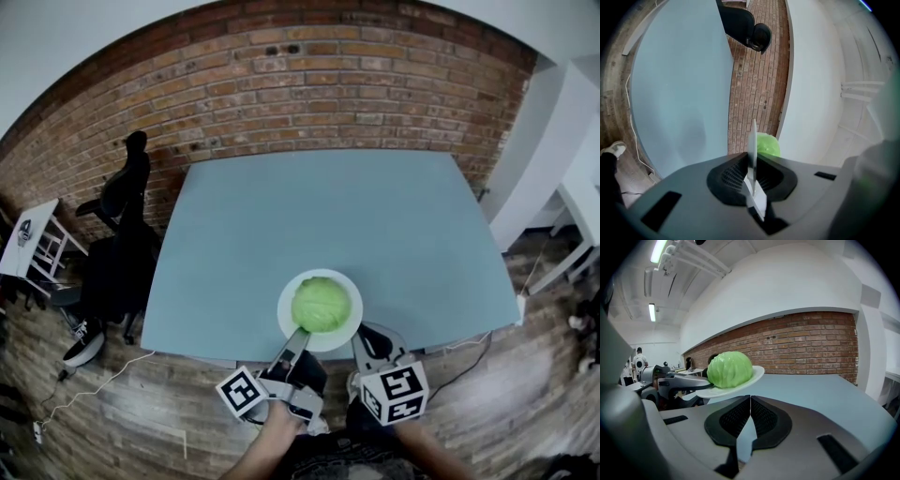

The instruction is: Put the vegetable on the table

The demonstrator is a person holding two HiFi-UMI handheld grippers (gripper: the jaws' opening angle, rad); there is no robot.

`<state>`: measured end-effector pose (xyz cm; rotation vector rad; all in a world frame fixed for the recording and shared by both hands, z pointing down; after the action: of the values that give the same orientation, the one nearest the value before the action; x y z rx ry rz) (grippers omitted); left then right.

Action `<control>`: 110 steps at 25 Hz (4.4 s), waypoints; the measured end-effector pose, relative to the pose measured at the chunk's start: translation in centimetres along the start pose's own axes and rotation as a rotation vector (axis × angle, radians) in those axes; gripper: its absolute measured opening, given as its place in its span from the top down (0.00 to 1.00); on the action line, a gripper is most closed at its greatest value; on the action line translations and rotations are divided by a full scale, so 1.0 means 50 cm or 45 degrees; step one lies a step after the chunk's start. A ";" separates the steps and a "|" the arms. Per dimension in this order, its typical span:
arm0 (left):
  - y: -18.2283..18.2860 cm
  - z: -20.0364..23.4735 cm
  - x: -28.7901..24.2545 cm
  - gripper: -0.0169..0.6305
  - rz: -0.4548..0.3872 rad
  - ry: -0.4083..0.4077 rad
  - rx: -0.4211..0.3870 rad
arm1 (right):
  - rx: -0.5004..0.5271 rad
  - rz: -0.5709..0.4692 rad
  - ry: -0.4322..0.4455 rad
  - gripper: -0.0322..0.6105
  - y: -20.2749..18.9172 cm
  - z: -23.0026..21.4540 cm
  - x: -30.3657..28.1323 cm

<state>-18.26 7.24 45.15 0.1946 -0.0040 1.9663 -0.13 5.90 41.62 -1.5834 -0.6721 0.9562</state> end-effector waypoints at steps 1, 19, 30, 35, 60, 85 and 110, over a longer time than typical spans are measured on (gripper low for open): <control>-0.002 0.002 -0.010 0.93 -0.001 0.003 -0.001 | -0.002 0.001 -0.001 0.94 0.002 -0.011 -0.005; -0.018 0.080 -0.170 0.93 -0.026 0.057 0.000 | -0.010 0.011 -0.024 0.94 0.014 -0.181 -0.076; -0.025 0.152 -0.242 0.93 0.027 0.082 -0.010 | -0.027 0.050 -0.047 0.94 -0.007 -0.250 -0.112; -0.022 0.185 -0.275 0.93 0.055 0.116 -0.043 | -0.026 0.062 -0.048 0.94 -0.008 -0.277 -0.134; -0.011 0.309 -0.352 0.93 0.144 0.427 -0.169 | -0.077 0.171 -0.038 0.94 -0.057 -0.346 -0.182; -0.002 0.303 -0.377 0.92 0.219 0.720 -0.412 | -0.115 0.198 -0.016 0.94 -0.080 -0.347 -0.195; 0.017 0.265 -0.391 0.83 0.454 1.070 -1.062 | -0.119 0.214 0.006 0.94 -0.091 -0.325 -0.195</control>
<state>-9.79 -12.22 55.57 -1.2366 -0.3198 2.0815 9.12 -9.50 49.20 -1.7457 -0.5942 1.0563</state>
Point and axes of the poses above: the fingertips, and each gripper's own axes: x backward along the fingers, z to its left, y out of its top, the point moved 8 cm from there along x, backward along the fingers, and after that the axes turned 5 degrees about -z, right-handed, at the moved point
